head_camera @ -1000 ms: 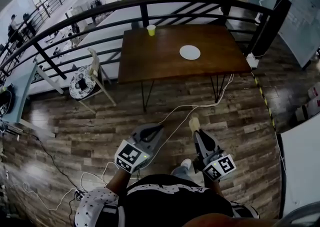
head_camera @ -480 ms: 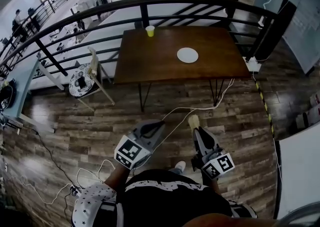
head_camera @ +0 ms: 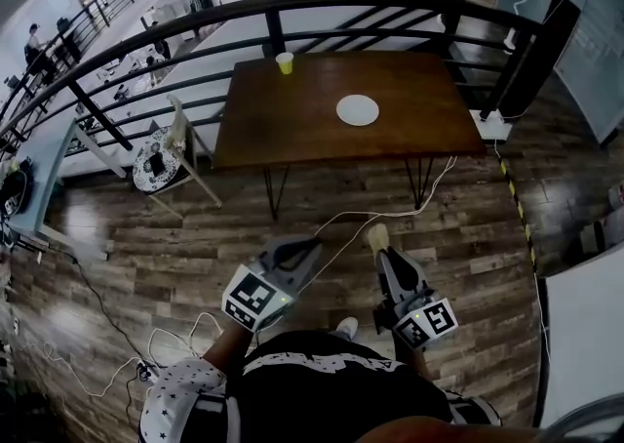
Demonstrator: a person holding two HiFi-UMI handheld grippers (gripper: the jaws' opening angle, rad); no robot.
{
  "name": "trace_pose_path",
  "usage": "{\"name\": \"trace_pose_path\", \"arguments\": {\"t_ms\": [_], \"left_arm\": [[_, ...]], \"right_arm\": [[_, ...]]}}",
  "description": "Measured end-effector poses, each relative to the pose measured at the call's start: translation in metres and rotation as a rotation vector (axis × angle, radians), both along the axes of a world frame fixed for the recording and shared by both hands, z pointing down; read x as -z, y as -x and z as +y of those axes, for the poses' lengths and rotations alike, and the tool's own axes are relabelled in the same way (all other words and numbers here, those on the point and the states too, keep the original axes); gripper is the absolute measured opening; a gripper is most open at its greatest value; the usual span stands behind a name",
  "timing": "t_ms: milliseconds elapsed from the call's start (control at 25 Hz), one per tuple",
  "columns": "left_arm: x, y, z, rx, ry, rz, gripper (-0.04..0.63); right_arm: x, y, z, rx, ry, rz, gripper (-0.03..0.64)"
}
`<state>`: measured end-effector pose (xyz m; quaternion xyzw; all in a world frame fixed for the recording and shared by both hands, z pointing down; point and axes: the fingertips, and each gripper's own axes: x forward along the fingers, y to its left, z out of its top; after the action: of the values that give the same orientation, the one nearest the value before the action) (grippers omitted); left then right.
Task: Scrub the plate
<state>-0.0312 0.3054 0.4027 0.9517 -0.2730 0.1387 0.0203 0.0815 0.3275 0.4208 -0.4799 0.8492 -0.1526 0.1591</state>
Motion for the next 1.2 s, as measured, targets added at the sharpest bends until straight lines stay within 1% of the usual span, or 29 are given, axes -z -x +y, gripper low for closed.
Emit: {"name": "trace_pose_path", "arguments": {"t_ms": [280, 400, 520, 640, 720, 800, 880, 1000, 1200], "left_arm": [[0.000, -0.022, -0.005, 0.009, 0.002, 0.000, 0.014], [-0.001, -0.029, -0.003, 0.003, -0.001, -0.016, 0.014], [-0.002, -0.032, -0.002, 0.015, 0.019, -0.010, 0.014], [-0.003, -0.026, -0.003, 0.033, 0.044, -0.005, 0.014], [-0.006, -0.023, -0.005, 0.032, 0.061, -0.016, 0.014], [-0.008, -0.025, -0.005, 0.028, 0.080, -0.002, 0.014], [-0.007, -0.033, -0.005, 0.020, 0.075, 0.016, 0.014], [-0.004, -0.044, -0.004, -0.001, 0.050, 0.018, 0.013], [-0.007, -0.049, -0.004, -0.016, 0.086, 0.037, 0.014]], "right_arm": [[-0.002, -0.023, -0.007, 0.008, 0.002, -0.008, 0.049], [-0.004, -0.029, -0.006, 0.013, 0.009, -0.011, 0.049], [-0.006, -0.031, -0.005, 0.028, 0.015, -0.020, 0.049], [-0.006, -0.027, -0.005, 0.034, 0.004, -0.037, 0.049], [-0.005, -0.026, -0.004, 0.023, -0.001, -0.050, 0.049], [-0.007, -0.030, 0.000, 0.010, 0.007, -0.060, 0.049], [-0.013, -0.036, 0.005, -0.001, 0.020, -0.059, 0.049], [-0.013, -0.041, 0.011, -0.009, 0.023, -0.055, 0.049], [-0.004, -0.052, 0.013, -0.050, 0.002, -0.045, 0.049]]}}
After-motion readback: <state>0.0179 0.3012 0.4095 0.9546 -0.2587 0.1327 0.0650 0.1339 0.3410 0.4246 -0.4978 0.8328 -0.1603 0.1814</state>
